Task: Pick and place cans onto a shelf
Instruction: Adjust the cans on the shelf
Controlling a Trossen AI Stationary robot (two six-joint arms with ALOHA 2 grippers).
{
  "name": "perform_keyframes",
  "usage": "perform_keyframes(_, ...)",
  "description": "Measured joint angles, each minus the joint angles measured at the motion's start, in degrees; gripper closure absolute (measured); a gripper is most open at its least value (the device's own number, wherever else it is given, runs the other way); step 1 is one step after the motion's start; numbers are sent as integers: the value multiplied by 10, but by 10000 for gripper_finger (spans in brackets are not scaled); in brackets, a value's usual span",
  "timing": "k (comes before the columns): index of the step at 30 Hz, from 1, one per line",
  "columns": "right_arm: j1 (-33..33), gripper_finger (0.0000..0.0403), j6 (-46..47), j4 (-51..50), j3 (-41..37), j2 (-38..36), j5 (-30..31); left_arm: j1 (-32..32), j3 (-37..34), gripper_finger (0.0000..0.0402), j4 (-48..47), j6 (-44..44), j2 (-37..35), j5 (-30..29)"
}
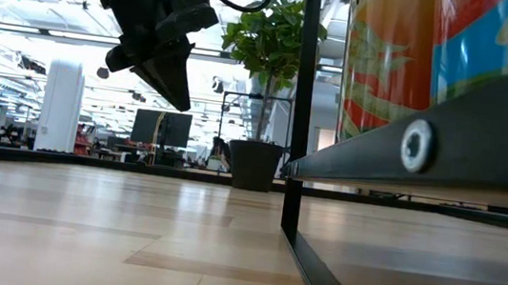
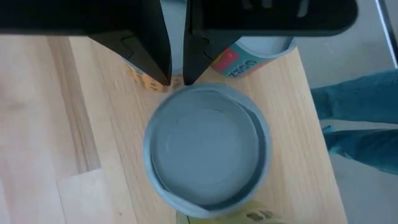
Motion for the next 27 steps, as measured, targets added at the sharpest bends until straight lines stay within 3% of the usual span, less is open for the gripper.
perform_keyframes(10,2,338,82,-69,0,-32,-7,0,0,401,0,0,0,0)
perform_keyframes(17,11,338,271,-240,0,-51,-14,0,0,401,0,0,0,0)
perform_keyframes(27,44,338,338,-236,-9,-51,-52,0,0,401,0,0,0,-5)
